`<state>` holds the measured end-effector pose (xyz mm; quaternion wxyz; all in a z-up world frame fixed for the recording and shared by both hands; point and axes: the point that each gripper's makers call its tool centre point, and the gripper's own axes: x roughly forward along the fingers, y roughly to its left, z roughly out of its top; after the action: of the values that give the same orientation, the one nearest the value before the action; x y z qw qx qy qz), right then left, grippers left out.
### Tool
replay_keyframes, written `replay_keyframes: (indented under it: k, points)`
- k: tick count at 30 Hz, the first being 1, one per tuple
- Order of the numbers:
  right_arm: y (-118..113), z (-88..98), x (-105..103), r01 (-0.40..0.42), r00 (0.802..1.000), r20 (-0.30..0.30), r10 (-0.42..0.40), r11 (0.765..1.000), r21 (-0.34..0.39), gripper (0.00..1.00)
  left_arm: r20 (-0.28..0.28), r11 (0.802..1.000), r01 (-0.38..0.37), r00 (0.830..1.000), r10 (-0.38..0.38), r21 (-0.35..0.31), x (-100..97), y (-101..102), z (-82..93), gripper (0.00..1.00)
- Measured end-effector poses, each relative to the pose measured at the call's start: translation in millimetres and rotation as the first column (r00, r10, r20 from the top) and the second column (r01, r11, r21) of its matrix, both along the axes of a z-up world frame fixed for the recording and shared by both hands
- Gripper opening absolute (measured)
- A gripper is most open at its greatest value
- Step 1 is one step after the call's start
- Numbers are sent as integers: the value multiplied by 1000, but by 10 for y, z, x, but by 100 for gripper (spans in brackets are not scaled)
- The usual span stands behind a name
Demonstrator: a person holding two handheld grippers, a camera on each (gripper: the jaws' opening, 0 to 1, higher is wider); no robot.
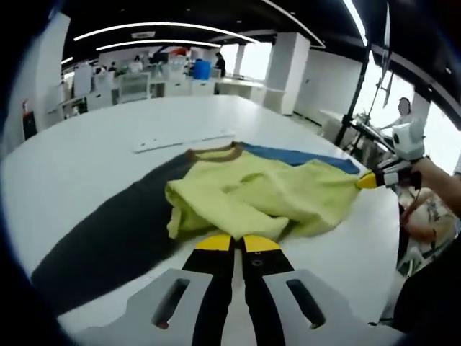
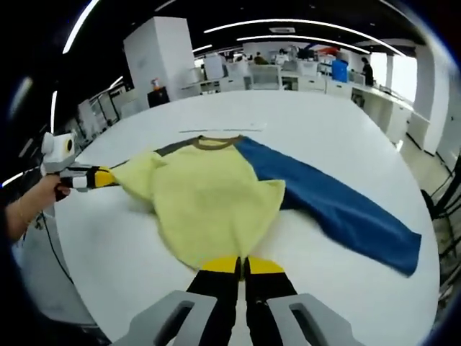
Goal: Fold the garment on the visible template until the final outline fits inside the template.
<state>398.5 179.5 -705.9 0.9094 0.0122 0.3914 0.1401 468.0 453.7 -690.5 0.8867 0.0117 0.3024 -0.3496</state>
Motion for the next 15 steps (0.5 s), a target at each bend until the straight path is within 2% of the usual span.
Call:
replay_keyframes:
  k: [4, 11, 15]
  points:
    - [-6, 62, -49, -12, 1000, 8, 12, 1000, -2, 0, -14, 999, -33, 999, 33, -42, -134, 59, 116, 1]
    - [22, 223, -224, -49, 999, 24, 49, 999, 12, 0, -15, 998, -42, 999, 42, -35, -469, 188, 255, 1]
    - [44, 261, -354, -64, 998, 14, 64, 998, 24, 0, -44, 997, -59, 997, 56, -55, -660, 256, 312, 1]
